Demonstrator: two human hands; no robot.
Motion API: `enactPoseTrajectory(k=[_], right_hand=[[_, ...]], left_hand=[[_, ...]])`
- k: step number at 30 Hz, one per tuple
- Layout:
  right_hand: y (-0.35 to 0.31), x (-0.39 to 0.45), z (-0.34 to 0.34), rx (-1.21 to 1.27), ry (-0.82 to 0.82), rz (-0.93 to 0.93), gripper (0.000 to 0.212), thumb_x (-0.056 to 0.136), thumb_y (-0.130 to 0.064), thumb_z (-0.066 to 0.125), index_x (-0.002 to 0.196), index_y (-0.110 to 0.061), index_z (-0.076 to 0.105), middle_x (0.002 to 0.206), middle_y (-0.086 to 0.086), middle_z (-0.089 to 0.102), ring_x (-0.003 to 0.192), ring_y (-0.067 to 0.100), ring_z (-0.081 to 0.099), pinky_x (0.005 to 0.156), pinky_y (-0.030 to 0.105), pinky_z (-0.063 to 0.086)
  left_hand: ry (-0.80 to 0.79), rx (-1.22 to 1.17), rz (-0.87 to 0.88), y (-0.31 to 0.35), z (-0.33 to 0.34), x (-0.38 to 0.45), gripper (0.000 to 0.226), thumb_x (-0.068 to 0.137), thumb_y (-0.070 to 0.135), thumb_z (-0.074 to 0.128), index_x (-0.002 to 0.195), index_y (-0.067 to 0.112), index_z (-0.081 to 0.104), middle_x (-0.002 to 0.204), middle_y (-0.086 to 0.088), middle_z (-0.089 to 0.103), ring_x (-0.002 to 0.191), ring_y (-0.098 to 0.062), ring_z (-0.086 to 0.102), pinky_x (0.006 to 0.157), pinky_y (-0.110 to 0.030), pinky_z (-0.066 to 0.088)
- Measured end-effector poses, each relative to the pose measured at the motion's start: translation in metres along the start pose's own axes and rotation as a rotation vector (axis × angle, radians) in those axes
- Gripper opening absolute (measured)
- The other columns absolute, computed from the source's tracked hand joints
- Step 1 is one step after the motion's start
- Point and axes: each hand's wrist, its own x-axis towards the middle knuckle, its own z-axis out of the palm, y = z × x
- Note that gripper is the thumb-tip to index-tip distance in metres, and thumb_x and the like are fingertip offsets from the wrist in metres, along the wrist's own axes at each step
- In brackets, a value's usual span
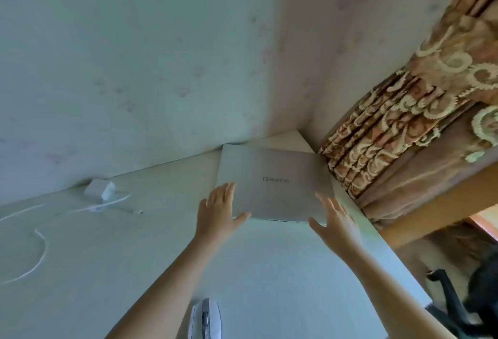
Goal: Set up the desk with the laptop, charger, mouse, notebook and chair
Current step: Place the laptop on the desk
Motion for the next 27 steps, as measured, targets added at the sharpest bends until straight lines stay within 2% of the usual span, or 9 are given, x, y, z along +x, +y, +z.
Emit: enactPoseTrajectory(k=[2, 4, 7, 10, 16, 20, 23, 25, 27], right_hand=[[0.008, 0.028, 0.008, 0.188, -0.05, 0.165, 0.073, 0.078, -0.029, 0.07, 0.141, -0.025, 0.034, 0.139, 0.002, 0.043, 0.123, 0.025, 0.045, 0.089, 0.04, 0.046], [0.03, 0.061, 0.019, 0.428, -0.131, 0.327, 0.089, 0.069, -0.017, 0.081, 0.143, -0.021, 0.032, 0.143, 0.007, 0.04, 0.127, 0.027, 0.042, 0.092, 0.04, 0.042], [0.057, 0.104, 0.029, 0.702, -0.171, 0.507, 0.118, 0.046, -0.016, 0.093, 0.145, -0.021, 0.03, 0.145, 0.007, 0.04, 0.131, 0.026, 0.04, 0.1, 0.04, 0.04], [0.057, 0.125, 0.021, 0.765, -0.166, 0.611, 0.091, 0.063, 0.007, 0.081, 0.141, -0.005, 0.035, 0.135, 0.012, 0.044, 0.123, 0.027, 0.045, 0.09, 0.034, 0.039], [0.08, 0.148, 0.042, 0.767, -0.229, 0.652, 0.102, 0.053, 0.011, 0.083, 0.141, -0.009, 0.036, 0.133, 0.002, 0.048, 0.123, 0.027, 0.048, 0.101, 0.041, 0.042], [0.082, 0.147, 0.036, 0.867, -0.278, 0.724, 0.094, 0.061, 0.013, 0.078, 0.141, -0.017, 0.037, 0.124, 0.004, 0.053, 0.112, 0.025, 0.051, 0.085, 0.038, 0.046], [0.083, 0.148, 0.033, 0.87, -0.341, 0.72, 0.085, 0.062, 0.011, 0.077, 0.135, -0.019, 0.045, 0.118, 0.002, 0.057, 0.106, 0.024, 0.054, 0.074, 0.032, 0.047], [0.085, 0.147, 0.034, 0.884, -0.376, 0.709, 0.083, 0.06, 0.011, 0.077, 0.131, -0.019, 0.049, 0.119, 0.001, 0.06, 0.106, 0.024, 0.056, 0.08, 0.036, 0.049], [0.088, 0.142, 0.035, 0.978, -0.386, 0.699, 0.088, 0.058, 0.018, 0.071, 0.135, -0.019, 0.048, 0.12, 0.004, 0.062, 0.106, 0.027, 0.059, 0.083, 0.041, 0.051]], left_hand=[[-0.101, -0.117, -0.131, -0.003, 0.012, 0.021, 0.092, 0.078, 0.068, 0.051, 0.149, 0.016, 0.024, 0.153, -0.006, 0.033, 0.138, -0.025, 0.034, 0.098, -0.044, 0.04], [-0.182, -0.247, -0.279, -0.012, 0.02, 0.042, 0.105, 0.072, 0.06, 0.07, 0.151, 0.019, 0.015, 0.156, -0.004, 0.024, 0.141, -0.025, 0.025, 0.105, -0.042, 0.034], [-0.239, -0.685, -0.579, -0.034, 0.033, 0.076, 0.131, 0.047, 0.048, 0.088, 0.15, 0.018, 0.014, 0.148, -0.008, 0.037, 0.133, -0.028, 0.039, 0.108, -0.043, 0.037], [-0.265, -1.025, -0.732, -0.057, 0.049, 0.095, 0.152, 0.026, 0.043, 0.09, 0.151, 0.021, 0.006, 0.13, -0.005, 0.058, 0.114, -0.022, 0.058, 0.102, -0.048, 0.045], [-0.223, -1.042, -0.638, -0.05, 0.04, 0.098, 0.113, 0.042, 0.011, 0.09, 0.139, 0.032, 0.036, 0.111, 0.015, 0.062, 0.106, -0.013, 0.061, 0.095, -0.039, 0.049], [-0.25, -1.141, -0.67, -0.058, 0.037, 0.1, 0.089, 0.054, -0.017, 0.081, 0.123, 0.029, 0.049, 0.111, 0.006, 0.064, 0.103, -0.015, 0.062, 0.087, -0.032, 0.049], [-0.309, -1.125, -0.667, -0.064, 0.035, 0.104, 0.073, 0.054, -0.019, 0.079, 0.111, 0.024, 0.065, 0.108, 0.0, 0.072, 0.096, -0.016, 0.068, 0.078, -0.029, 0.053], [-0.319, -1.126, -0.657, -0.066, 0.034, 0.105, 0.065, 0.057, -0.018, 0.077, 0.1, 0.03, 0.068, 0.099, 0.0, 0.074, 0.093, -0.019, 0.07, 0.073, -0.029, 0.054], [-0.345, -1.145, -0.643, -0.07, 0.035, 0.104, 0.067, 0.059, -0.017, 0.078, 0.098, 0.036, 0.068, 0.098, 0.001, 0.075, 0.096, -0.02, 0.069, 0.08, -0.034, 0.055]])
